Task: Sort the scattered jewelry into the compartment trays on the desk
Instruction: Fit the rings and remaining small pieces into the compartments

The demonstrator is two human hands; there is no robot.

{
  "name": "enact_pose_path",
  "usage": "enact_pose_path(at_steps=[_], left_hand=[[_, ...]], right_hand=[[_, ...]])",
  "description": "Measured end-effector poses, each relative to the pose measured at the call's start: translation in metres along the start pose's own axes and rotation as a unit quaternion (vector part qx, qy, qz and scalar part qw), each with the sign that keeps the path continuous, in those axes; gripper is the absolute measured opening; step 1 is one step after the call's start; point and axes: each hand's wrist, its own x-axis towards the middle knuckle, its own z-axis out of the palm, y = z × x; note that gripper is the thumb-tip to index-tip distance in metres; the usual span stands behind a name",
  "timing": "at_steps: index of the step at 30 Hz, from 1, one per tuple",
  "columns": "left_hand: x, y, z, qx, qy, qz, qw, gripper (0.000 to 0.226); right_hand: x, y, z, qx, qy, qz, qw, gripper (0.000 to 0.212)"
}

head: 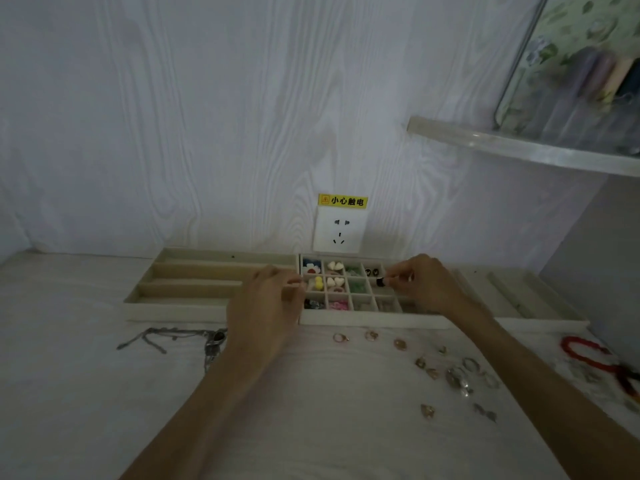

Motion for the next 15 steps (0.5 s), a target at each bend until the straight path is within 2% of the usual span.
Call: enact_pose_path(at_steps=[4,11,15], left_hand=[[0.002,-0.008,0.004,0.031,0.003,0.005,0.999,0.022],[0.002,-0.010,0.003,0.015,0.001,0.003,1.000,0.023],[0.001,-0.007,0.002,0.019,0.017,0.015,1.000,0.022]], right_hand=[[0.011,0.001,0.008,-0.037,-0.052,-0.001,0.998,0.017],[0.013,-0.003,0.016,-0.039,-0.015,0.031,0.999,0.016],[0.011,-0.004,0.016,-0.055,-0.031,0.027,0.998,0.016]])
